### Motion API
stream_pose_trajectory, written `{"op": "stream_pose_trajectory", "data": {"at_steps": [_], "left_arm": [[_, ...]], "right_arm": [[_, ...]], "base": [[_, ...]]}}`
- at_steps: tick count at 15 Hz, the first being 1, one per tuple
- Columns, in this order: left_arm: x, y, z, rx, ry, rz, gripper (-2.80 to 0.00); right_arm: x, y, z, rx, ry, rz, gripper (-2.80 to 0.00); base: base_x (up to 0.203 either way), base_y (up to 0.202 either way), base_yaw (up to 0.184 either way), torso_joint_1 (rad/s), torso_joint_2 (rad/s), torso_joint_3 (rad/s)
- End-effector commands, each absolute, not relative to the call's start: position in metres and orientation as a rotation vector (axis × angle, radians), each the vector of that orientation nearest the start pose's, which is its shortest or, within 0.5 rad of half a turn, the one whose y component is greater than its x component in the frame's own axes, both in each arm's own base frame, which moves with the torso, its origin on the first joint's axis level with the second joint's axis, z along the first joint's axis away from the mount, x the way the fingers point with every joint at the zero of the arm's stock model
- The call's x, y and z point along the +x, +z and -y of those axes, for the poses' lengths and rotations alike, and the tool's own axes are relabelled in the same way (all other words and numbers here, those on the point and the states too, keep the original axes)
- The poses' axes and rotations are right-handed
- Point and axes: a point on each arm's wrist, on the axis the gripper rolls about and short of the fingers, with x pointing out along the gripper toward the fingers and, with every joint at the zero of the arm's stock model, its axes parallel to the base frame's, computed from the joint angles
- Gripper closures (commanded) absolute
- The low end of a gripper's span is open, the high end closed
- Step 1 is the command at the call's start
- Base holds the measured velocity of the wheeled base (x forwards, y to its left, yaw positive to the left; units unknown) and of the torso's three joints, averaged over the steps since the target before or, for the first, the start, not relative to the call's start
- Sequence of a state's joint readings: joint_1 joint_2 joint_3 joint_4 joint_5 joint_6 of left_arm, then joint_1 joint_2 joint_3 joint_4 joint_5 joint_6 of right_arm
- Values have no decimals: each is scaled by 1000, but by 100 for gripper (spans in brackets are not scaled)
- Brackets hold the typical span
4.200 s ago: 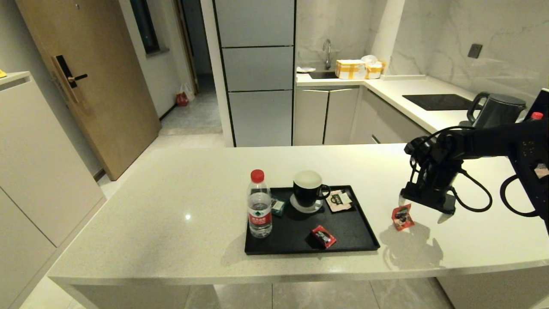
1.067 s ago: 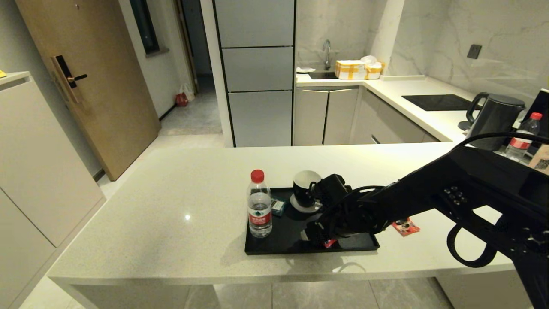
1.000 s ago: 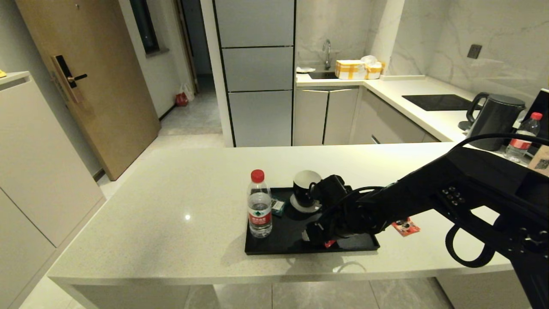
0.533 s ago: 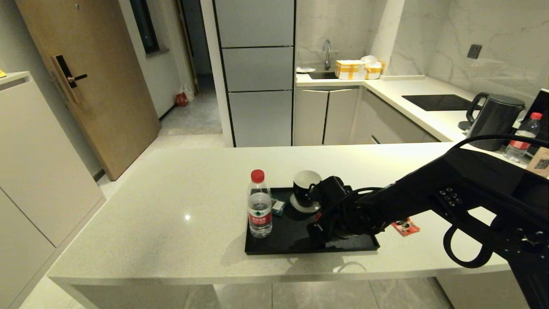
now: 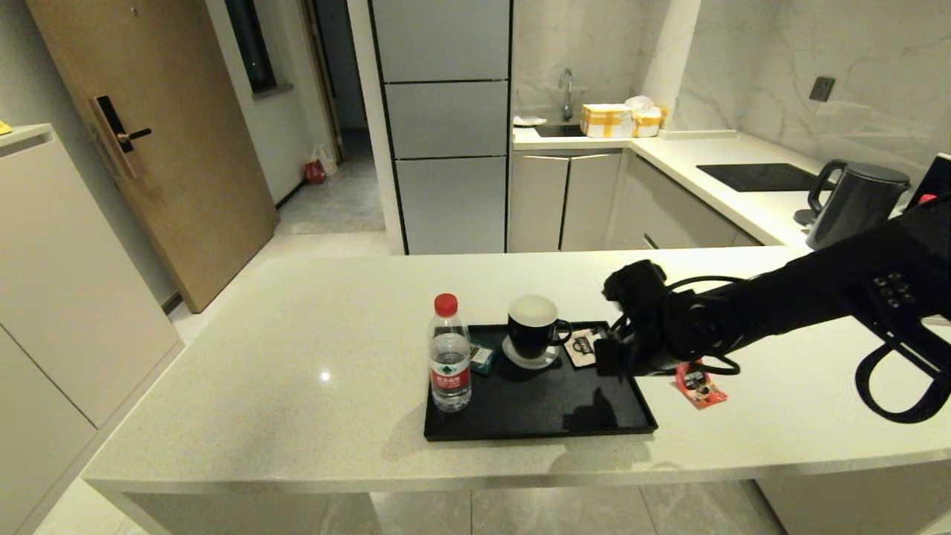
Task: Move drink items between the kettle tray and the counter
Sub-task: Place it on the right
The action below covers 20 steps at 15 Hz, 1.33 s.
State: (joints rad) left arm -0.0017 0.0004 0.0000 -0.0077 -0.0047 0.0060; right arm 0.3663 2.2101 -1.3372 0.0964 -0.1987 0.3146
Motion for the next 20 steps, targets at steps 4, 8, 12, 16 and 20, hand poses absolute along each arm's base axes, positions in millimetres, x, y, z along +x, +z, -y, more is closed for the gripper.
{"op": "stream_pose_trajectory", "data": {"at_steps": [4, 8, 12, 16, 20], "left_arm": [[-23, 76, 0, 6, -6, 8, 0], [-23, 76, 0, 6, -6, 8, 0], [-23, 76, 0, 6, -6, 7, 0], [-23, 76, 0, 6, -6, 8, 0], [-23, 76, 0, 6, -6, 8, 0]], "right_arm": [[417, 82, -18, 215, -353, -1002, 0], [435, 59, 67, 358, -577, -1046, 0], [432, 49, 83, 382, -638, -1081, -280], [428, 60, 80, 391, -624, -1076, -280], [411, 114, 63, 499, -423, -1070, -280]], "base": [[0, 0, 0, 0, 0, 0], [0, 0, 0, 0, 0, 0], [0, 0, 0, 0, 0, 0], [0, 0, 0, 0, 0, 0], [0, 0, 0, 0, 0, 0]]}}
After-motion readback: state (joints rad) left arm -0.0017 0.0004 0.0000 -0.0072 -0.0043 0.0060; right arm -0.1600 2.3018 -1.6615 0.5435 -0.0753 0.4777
